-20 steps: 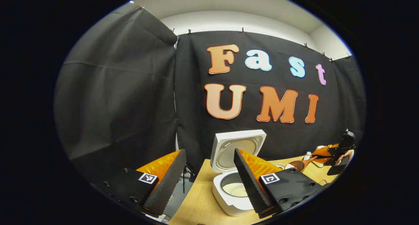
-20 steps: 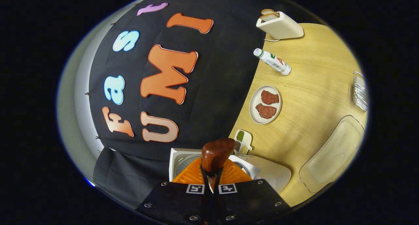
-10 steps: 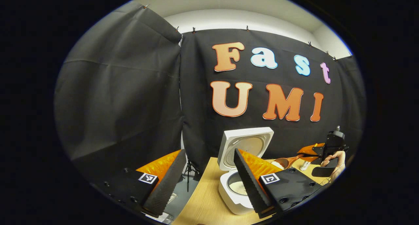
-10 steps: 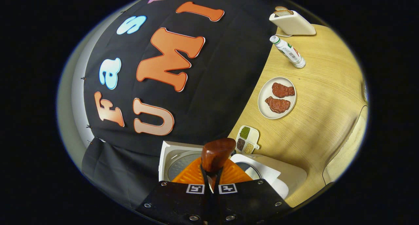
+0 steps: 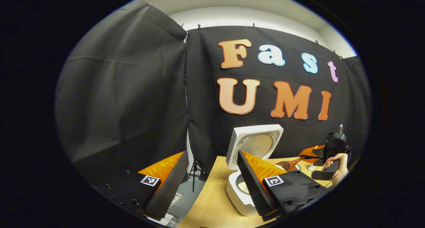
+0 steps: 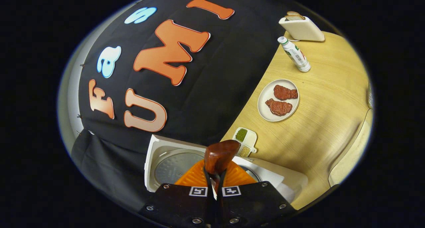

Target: Close the left gripper, press the button to open the rice cooker; take a wooden spoon from the chopstick holder with the right hand, scoop a spoonful of rice and pour it into the rice cooker, then put the wooden spoon back into the chopstick holder.

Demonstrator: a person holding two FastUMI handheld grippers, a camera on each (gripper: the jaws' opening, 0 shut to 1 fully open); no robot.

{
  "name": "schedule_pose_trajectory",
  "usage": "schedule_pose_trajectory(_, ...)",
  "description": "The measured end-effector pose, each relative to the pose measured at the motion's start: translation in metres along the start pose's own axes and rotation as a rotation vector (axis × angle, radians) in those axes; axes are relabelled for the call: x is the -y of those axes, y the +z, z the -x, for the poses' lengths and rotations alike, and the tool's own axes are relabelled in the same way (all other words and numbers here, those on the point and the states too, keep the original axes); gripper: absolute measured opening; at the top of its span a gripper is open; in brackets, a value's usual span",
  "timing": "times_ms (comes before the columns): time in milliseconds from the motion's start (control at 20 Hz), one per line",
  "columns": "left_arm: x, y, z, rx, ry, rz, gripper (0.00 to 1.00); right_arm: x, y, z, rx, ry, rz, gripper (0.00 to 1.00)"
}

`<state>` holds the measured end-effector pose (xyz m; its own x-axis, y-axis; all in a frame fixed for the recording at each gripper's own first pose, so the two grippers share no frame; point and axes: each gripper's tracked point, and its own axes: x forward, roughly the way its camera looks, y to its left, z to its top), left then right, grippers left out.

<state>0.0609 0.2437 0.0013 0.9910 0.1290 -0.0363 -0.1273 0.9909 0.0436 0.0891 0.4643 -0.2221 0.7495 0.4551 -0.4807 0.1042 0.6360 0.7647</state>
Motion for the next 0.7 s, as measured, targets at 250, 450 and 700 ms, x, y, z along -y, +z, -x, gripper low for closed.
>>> schedule_pose_trajectory(250,-0.007,-0.004,-0.004,-0.010,0.002,-0.001,0.99,-0.017,0.001,0.002,0.059,0.003,0.135,0.02)
schedule_pose_trajectory(450,-0.010,-0.007,-0.005,-0.014,-0.004,0.009,1.00,-0.029,0.000,0.003,0.085,0.008,0.245,0.02)
schedule_pose_trajectory(700,-0.016,-0.006,-0.004,-0.010,-0.003,0.019,0.99,-0.044,-0.003,0.007,0.094,0.024,0.339,0.02)
